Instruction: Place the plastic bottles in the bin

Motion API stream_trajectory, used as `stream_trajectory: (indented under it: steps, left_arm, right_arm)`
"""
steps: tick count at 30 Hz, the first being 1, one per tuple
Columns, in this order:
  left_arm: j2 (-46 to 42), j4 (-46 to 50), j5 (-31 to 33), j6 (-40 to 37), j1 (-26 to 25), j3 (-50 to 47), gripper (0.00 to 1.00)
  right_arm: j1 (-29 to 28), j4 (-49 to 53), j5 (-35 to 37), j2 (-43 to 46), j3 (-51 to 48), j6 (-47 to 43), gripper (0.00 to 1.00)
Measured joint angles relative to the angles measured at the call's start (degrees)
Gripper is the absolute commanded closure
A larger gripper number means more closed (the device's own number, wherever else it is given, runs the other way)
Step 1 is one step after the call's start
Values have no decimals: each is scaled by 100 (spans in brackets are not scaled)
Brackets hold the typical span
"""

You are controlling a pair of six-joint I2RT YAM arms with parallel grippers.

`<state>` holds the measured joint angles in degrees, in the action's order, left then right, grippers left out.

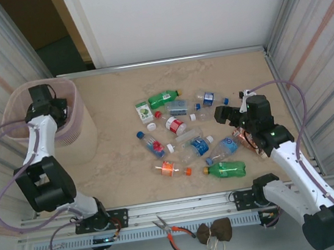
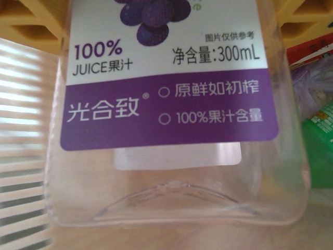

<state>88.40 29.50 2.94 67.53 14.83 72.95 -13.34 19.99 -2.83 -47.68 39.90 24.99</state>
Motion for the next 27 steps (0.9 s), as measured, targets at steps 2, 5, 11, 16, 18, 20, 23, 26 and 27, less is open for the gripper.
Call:
stream_trajectory:
  steps: [2, 5, 11, 16, 18, 20, 23, 26, 27]
  left_arm:
    - [138, -83, -7, 79, -31, -66, 46]
    - [326, -225, -15, 181, -61, -149, 45]
    - [601, -459, 9, 354, -66, -299, 42]
    - [837, -629, 4, 472, -66, -437, 37]
    - [892, -640, -9, 479, -66, -442, 33]
    - [901, -654, -17, 474, -66, -442, 29]
    - [901, -656, -24, 474, -66, -444, 23]
    - [887, -601, -52, 476, -68, -444, 18]
    - [874, -575, -59, 479, -70, -444, 17]
  right_arm:
    - [0, 0, 0, 0, 0, -2, 1]
    - [11, 0, -2, 0, 0, -2, 1]
    - [57, 0, 0, 0, 0, -2, 1]
    - [63, 0, -2, 2, 0, -2, 1]
    - [63, 2, 0, 9, 0, -2, 1]
    - [63, 2, 0, 11, 0, -2, 1]
    - [63, 2, 0, 11, 0, 0, 1]
    - [63, 2, 0, 11, 0, 0, 1]
    - [63, 2, 0, 11, 0, 0, 1]
